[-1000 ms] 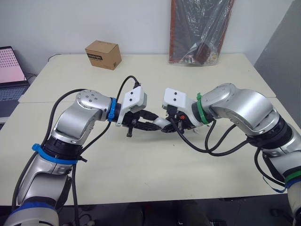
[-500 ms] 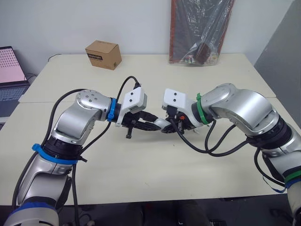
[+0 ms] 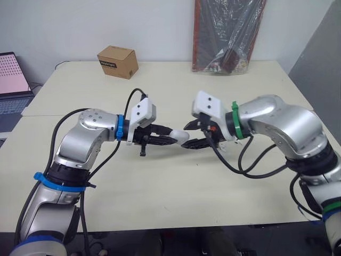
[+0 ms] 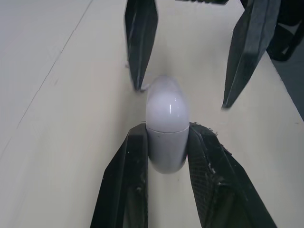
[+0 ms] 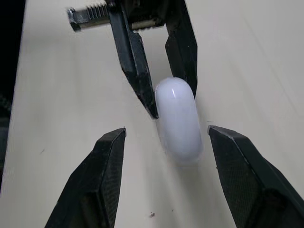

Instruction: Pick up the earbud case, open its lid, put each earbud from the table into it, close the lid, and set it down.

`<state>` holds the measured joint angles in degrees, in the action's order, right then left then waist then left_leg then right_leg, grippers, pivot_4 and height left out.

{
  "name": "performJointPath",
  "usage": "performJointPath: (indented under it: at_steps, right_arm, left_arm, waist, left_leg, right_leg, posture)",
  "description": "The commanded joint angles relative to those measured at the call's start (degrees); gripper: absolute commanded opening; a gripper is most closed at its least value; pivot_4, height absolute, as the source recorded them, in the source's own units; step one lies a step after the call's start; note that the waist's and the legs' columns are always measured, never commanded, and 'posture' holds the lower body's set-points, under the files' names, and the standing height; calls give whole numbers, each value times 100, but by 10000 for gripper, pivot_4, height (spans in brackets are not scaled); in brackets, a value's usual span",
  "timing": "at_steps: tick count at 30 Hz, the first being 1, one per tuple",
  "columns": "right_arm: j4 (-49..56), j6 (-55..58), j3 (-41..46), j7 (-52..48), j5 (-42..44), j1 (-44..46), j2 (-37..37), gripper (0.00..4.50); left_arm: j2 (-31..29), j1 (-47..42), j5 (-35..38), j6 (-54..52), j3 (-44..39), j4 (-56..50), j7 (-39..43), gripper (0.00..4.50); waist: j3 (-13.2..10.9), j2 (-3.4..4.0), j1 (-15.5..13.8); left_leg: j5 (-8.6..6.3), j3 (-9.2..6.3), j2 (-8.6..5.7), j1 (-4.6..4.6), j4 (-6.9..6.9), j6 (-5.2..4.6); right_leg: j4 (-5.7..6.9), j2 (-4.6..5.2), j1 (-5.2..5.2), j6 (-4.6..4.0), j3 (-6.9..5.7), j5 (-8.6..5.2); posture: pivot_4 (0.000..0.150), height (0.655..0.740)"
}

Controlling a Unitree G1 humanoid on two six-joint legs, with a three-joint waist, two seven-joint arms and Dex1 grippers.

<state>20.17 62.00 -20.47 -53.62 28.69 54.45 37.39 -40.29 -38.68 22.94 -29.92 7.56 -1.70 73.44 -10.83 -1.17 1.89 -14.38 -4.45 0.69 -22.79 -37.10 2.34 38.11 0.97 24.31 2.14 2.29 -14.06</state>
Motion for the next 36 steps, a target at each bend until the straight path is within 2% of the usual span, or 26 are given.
performJointPath:
  at_steps: [1, 5, 11, 19, 36]
  right_arm:
    - [399, -215, 605, 117, 305, -302, -189, 28549]
    - [460, -371, 910, 435, 339, -701, -501, 28549]
    - [442, -555, 1249, 851, 338, -980, -826, 28549]
    - [430, -574, 1258, 1044, 363, -1100, -935, 28549]
    - [44, -613, 1117, 1176, 241, -1132, -1045, 28549]
  left_arm:
    - [102, 88, 228, 256, -347, 42, -19, 7858]
    - [458, 214, 420, 663, -542, 313, 25, 7858]
    - [621, 343, 347, 1438, -569, 706, 261, 7858]
    - [802, 248, 364, 2108, -636, 1107, 358, 7858]
    - [708, 279, 779, 1613, -716, 734, 584, 7858]
  waist:
    - [0, 0, 2]
    - [0, -1, -4]
    - [0, -1, -2]
    - [1, 0, -2]
    - [1, 0, 0]
  left_leg:
    - [0, -1, 0, 0, 0, 0]
    - [0, -2, 0, 5, -11, 0]
    - [1, 0, -1, 10, -16, 1]
    - [1, 0, -1, 9, -16, 0]
    - [1, -1, -1, 10, -16, 0]
  right_leg:
    - [1, 0, 0, 0, -1, 0]
    - [7, 0, -7, 0, -1, 1]
    - [10, 0, -12, 0, 1, 1]
    - [9, 0, -13, 0, 1, 1]
    - [11, -1, -13, 0, 1, 1]
  posture:
    - [1500, 7400]
    - [1500, 7400]
    - [1500, 7400]
    - [1500, 7400]
    - [1500, 7400]
